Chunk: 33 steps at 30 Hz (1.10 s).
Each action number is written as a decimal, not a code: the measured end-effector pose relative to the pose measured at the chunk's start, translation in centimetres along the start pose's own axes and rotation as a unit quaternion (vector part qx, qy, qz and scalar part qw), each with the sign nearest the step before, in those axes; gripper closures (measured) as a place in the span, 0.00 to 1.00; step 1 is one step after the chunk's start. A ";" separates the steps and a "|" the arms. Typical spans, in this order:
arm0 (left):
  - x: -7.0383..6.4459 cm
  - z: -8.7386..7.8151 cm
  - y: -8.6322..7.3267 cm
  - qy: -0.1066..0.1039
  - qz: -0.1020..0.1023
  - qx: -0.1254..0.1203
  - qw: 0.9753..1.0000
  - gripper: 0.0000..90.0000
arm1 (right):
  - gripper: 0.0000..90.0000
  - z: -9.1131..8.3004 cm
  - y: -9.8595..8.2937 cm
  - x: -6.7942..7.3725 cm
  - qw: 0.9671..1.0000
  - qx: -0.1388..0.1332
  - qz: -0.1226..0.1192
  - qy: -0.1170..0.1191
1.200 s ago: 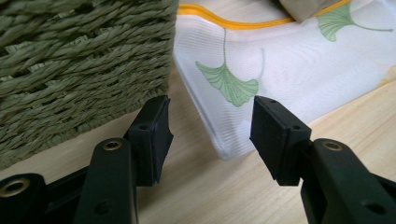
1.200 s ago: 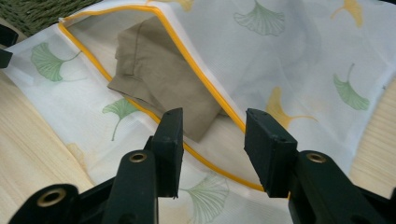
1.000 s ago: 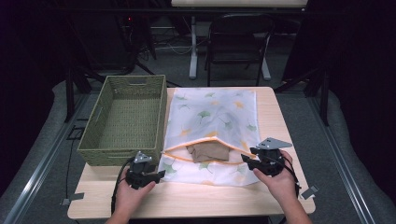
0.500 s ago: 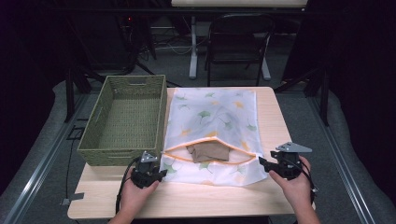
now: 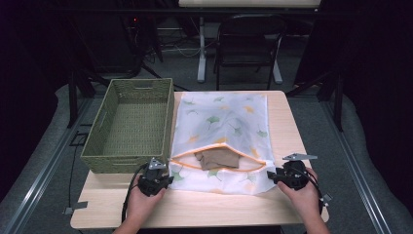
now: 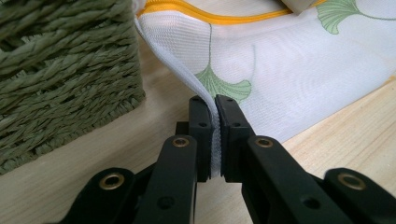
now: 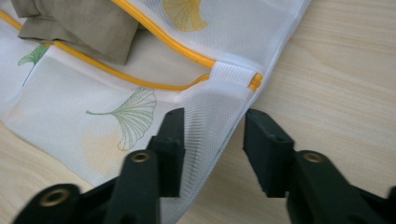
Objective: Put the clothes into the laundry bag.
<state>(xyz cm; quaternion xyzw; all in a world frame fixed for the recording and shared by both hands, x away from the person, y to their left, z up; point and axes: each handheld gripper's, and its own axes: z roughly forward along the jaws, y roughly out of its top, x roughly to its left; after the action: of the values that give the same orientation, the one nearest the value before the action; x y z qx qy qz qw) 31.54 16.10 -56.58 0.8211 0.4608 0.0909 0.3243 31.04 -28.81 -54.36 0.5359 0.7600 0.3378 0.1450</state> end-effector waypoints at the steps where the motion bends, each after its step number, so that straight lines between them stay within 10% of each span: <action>1: 0.0 0.0 0.0 -0.001 0.002 0.000 1.000 0.96 | 0.75 0.0 0.0 0.0 1.000 0.005 -0.003 0.004; 7: -0.6 -0.1 0.1 -0.008 0.007 0.003 1.000 0.97 | 0.98 -0.2 0.0 0.2 1.000 0.019 -0.014 0.013; 33: -3.4 -1.3 -1.5 -0.047 0.028 0.020 0.998 0.96 | 0.91 -1.8 -1.4 0.2 0.999 0.026 0.003 0.035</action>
<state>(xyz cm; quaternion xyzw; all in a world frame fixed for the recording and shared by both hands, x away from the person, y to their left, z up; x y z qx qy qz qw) 28.05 14.46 -55.97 0.8433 0.4239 0.0516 0.3262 28.90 -29.55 -53.91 0.5296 0.7716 0.3369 0.1035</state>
